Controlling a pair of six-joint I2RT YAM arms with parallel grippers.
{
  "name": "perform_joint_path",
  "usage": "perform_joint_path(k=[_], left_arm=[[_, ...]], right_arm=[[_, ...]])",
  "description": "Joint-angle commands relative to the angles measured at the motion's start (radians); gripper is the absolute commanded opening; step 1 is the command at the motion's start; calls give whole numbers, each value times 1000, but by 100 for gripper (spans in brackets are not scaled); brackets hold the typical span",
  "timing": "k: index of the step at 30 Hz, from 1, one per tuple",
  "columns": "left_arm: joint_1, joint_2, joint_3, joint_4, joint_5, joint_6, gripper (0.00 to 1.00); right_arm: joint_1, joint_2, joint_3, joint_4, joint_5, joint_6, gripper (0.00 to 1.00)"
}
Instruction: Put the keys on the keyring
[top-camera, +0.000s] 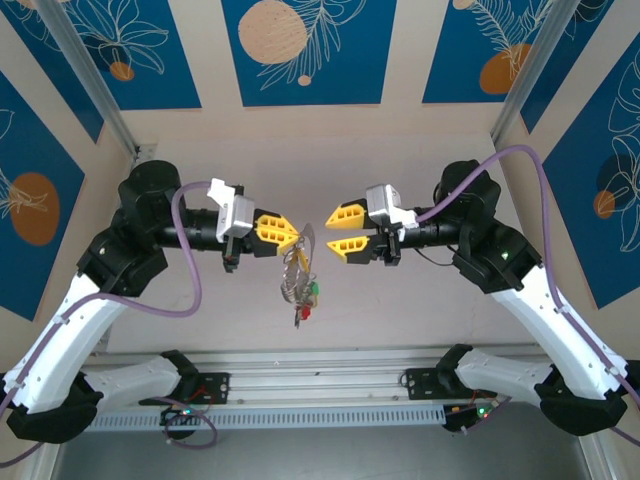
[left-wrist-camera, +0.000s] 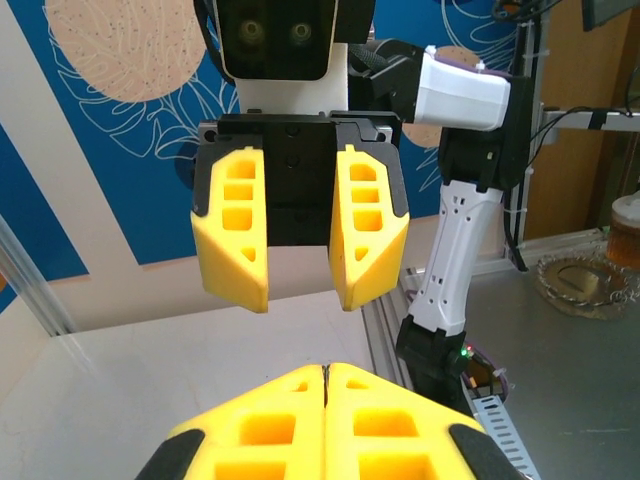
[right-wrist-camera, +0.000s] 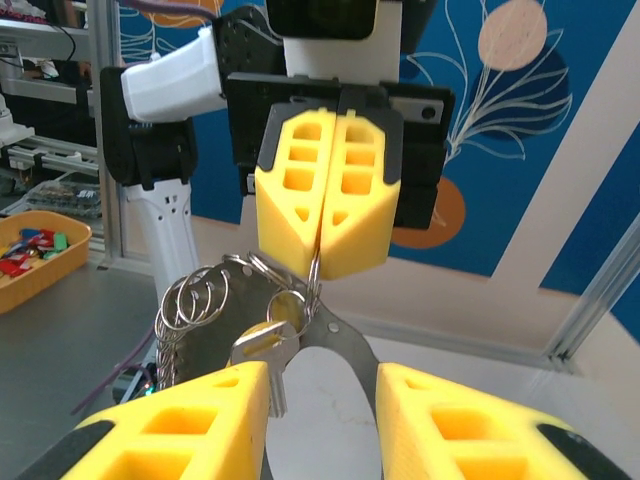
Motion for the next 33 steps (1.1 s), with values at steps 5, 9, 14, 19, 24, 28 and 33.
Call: perform_joint_path(k=[5, 9, 14, 19, 24, 28, 33], left_arm=[[-2, -28, -15, 124, 56, -58, 0], [-3, -29, -23, 134, 53, -63, 0], [-2, -31, -34, 150, 48, -68, 0], [-2, -32, -60, 187, 46, -84, 0], [-1, -38, -70, 208, 35, -93, 0], [1, -44, -73, 217, 27, -95, 0], [2, -42, -75, 230, 26, -101, 0]], right_arm=[[34, 53, -8, 133, -34, 67, 32], [62, 77, -2, 156, -39, 73, 31], [76, 86, 0, 155, -45, 73, 29], [79, 95, 1, 150, -35, 79, 24], [80, 118, 21, 127, -40, 72, 15], [79, 119, 22, 103, -41, 62, 17], [80, 93, -12, 107, -25, 68, 24]])
